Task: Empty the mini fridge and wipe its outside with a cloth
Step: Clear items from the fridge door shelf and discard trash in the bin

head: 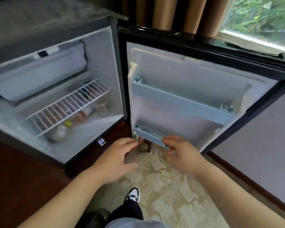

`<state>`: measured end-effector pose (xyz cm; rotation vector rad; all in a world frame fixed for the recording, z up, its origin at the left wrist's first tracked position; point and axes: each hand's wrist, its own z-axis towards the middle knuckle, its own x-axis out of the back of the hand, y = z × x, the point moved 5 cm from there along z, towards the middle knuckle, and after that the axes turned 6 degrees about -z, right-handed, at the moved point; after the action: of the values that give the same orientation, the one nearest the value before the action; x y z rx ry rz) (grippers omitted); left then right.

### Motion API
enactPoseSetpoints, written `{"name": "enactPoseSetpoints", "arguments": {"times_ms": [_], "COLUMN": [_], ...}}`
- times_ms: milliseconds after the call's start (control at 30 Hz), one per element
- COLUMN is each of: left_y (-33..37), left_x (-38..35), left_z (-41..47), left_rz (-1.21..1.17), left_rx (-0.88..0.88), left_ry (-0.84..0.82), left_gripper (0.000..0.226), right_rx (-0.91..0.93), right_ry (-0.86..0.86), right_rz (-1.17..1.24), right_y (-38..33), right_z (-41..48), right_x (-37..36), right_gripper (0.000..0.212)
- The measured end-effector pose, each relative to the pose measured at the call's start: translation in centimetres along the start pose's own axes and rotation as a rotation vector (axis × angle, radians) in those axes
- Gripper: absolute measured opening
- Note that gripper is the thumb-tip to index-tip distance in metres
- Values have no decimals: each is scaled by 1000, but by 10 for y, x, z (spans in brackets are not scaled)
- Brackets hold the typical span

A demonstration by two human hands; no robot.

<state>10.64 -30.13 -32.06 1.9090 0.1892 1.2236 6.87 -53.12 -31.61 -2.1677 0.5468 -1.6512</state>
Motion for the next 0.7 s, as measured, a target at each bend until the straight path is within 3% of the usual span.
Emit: {"name": "enactPoseSetpoints", "arguments": {"times_ms": [167,400,700], "left_y": [-21,-64,-150], "left_x": [-15,-44,-96], "left_z": [-106,-246,-358], "left_rz": [-50,-54,-191], "left_rx": [195,448,692], "left_ry": [167,270,293], "left_gripper": [73,71,70], "right_rx": [195,339,420], "right_ry": [-135,-368,-626], "right_rz": [-115,-127,-202], "right_y": [-39,-97,-163], "right_z": [-27,-63,-80], "right_x": [-40,-133,-270], "right_gripper": [52,59,49]}}
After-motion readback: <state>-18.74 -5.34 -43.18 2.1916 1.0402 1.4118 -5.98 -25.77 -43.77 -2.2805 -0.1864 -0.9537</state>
